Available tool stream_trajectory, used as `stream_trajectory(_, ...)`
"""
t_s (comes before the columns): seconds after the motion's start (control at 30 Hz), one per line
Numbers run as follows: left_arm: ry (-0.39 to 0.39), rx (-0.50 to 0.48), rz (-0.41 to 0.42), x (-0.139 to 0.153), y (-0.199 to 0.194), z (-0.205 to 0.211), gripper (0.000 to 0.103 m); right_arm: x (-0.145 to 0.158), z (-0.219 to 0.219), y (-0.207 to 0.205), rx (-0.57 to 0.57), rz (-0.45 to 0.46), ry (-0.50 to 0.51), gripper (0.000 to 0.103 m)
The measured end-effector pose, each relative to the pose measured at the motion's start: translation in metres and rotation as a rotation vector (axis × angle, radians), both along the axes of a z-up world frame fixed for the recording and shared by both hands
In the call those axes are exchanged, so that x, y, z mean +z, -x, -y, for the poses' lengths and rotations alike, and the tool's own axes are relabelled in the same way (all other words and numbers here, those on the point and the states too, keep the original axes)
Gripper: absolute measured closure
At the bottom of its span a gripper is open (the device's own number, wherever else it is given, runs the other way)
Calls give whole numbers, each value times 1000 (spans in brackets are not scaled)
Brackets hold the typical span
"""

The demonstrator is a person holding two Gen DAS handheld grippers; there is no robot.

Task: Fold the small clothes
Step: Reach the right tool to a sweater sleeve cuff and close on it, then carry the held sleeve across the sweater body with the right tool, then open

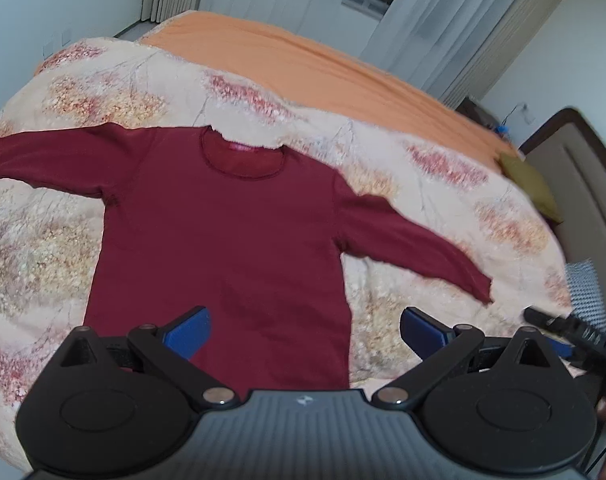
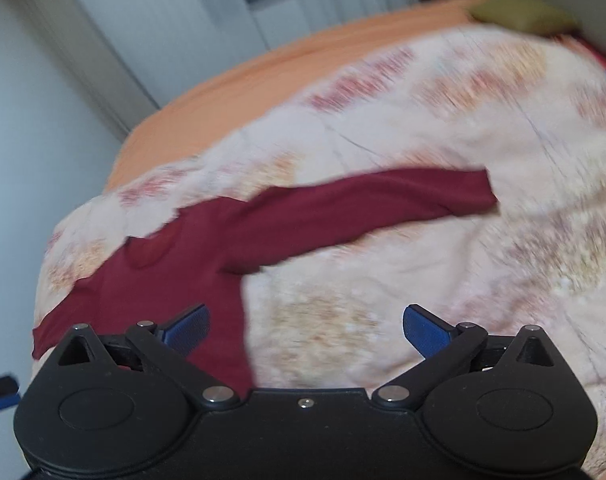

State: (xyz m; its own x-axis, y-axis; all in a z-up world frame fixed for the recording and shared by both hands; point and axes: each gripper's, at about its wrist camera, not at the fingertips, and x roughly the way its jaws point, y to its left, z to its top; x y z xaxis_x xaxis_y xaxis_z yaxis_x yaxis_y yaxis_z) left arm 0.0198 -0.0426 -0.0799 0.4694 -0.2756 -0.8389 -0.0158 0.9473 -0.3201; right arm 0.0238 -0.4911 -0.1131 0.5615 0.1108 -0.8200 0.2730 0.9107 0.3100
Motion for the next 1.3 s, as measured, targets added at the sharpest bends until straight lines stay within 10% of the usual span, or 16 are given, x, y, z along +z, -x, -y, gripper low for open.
stream_trajectory(0.1, -37, 8, -51, -18, -11, 17, 0, -51, 81, -18, -133, -90, -40, 1)
stream_trajectory(0.37, -110, 28, -141, -82, -52, 61, 0, -126, 238, -80, -238, 94, -249, 7)
stream_trajectory(0.67, -120, -58, -165, -129, -95, 129, 0, -213, 298, -150, -157, 18, -397, 55)
stream_trajectory(0.77, -131, -97, -171, -140, -103, 147, 0, -221, 292, -157, -71, -6, -378, 94)
stream_trajectory(1.0, -193, -156, -116, -163, -143, 169, 0, -154, 337, -168, -86, 189, -314, 97)
stream_trajectory(1.1, -225, -183, -32, -174, -173, 178, 0, -155, 326, -187, -17, 97, -192, 95)
stream_trajectory(1.3, -309, -155, -33, -212, -229, 199, 0, -185, 324, -172, -108, 64, -249, 49)
